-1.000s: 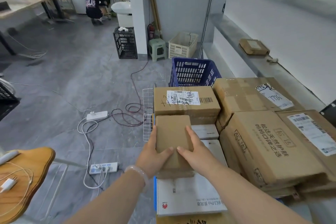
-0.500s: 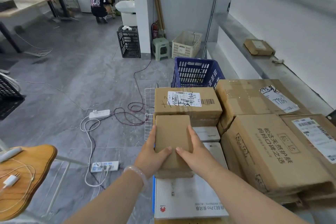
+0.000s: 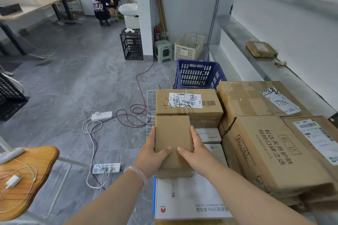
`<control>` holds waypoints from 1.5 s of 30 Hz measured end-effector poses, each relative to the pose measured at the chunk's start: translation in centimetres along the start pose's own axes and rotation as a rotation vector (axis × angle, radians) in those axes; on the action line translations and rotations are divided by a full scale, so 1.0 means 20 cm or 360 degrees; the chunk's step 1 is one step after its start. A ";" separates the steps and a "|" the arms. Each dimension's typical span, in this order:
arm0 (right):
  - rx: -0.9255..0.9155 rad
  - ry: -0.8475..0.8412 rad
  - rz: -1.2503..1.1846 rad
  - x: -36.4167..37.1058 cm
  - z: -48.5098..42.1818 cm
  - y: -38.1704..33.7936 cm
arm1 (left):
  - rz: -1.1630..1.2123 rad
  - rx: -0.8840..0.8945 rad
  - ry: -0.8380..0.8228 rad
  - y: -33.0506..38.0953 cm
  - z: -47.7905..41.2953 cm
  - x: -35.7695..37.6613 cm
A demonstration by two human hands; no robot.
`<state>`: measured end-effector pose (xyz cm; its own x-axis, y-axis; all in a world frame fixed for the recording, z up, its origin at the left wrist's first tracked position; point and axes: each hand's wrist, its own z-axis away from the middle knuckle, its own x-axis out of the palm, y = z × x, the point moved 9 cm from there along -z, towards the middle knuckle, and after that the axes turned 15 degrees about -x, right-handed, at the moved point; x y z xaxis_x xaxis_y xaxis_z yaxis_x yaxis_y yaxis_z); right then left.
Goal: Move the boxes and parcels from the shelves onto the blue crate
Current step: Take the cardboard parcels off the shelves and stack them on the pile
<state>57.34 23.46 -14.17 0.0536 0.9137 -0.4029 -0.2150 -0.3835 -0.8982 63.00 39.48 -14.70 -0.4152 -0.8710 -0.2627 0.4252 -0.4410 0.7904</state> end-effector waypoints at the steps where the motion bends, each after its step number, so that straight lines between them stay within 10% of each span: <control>1: 0.0004 -0.0006 -0.0004 0.00 0.00 0.00 | -0.0006 -0.0006 -0.0002 0.00 0.00 0.00; 29: -0.0021 0.0121 0.0051 -0.08 0.02 0.00 | -0.0122 0.0007 -0.0011 0.00 -0.03 0.07; 45: -0.0366 0.0243 0.1260 -0.35 0.12 -0.07 | -0.0264 0.0097 -0.0213 0.16 -0.01 0.46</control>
<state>54.89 17.99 -9.71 0.1055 0.3412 -0.9340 -0.0414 -0.9370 -0.3470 60.68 30.01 -14.63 -0.5802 -0.7493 -0.3191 0.2946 -0.5584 0.7755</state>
